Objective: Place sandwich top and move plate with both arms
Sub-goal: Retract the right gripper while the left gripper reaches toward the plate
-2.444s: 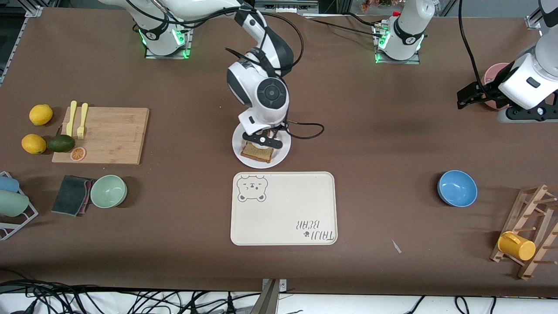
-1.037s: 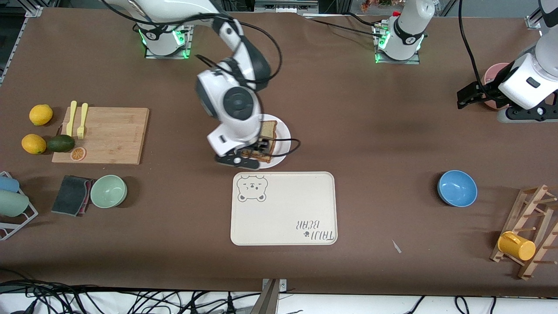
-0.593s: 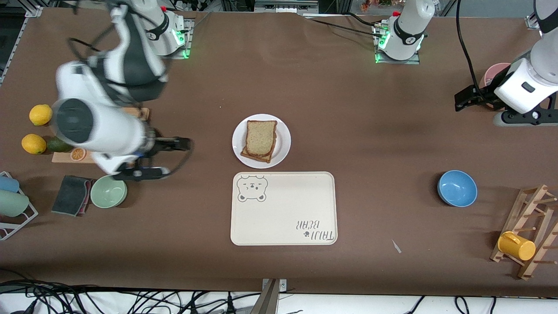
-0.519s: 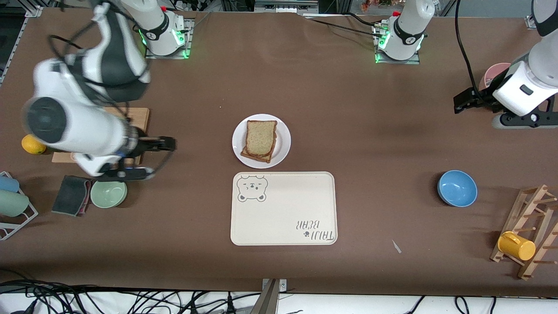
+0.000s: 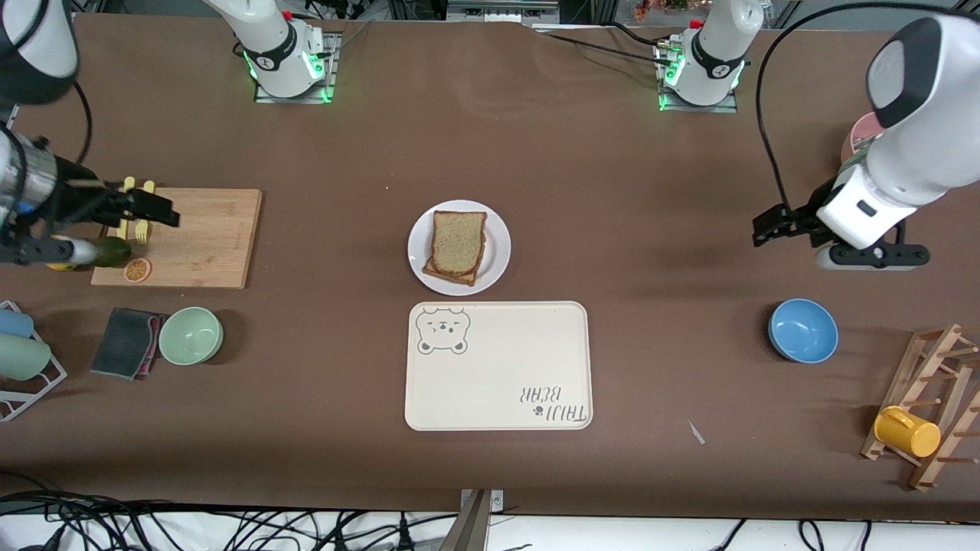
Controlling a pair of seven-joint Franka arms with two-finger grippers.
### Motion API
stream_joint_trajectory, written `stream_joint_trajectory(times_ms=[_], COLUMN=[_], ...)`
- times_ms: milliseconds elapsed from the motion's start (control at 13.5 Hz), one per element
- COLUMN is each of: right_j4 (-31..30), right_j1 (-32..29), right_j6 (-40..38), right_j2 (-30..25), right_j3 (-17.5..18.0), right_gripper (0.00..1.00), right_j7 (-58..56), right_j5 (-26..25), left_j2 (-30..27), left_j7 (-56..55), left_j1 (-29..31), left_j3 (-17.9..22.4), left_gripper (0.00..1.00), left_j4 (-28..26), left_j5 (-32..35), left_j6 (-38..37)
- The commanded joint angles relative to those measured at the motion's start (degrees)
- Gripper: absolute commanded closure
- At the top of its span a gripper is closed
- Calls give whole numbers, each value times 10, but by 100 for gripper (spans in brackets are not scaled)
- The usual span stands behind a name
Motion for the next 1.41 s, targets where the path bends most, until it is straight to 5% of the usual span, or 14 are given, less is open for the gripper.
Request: stream_joint_trajectory(times_ms=[0, 222, 444, 815, 1333], right_j4=[-51, -69, -71, -80, -69], right_j1=[-46, -54, -51, -42, -46], right_j6=[27, 45, 92, 23, 15], right_j2=[-40, -50, -71, -94, -84], right_j3=[72, 27, 23, 8, 8], right_gripper=[0, 0, 0, 0, 0], right_j7=[11, 1, 4, 8, 2], right_j5=[-32, 23, 4, 3, 12], left_j2=[-1, 27, 68, 130, 195], left_j7=[9, 9, 11, 15, 187], left_j1=[-12, -31, -59, -89, -124], left_j3=[2, 1, -2, -42, -49], left_gripper=[0, 0, 0, 0, 0], left_j4=[-43, -70, -86, -84, -81], left_j5=[-43, -122, -234, -345, -577], left_j6=[59, 116, 163, 209, 209])
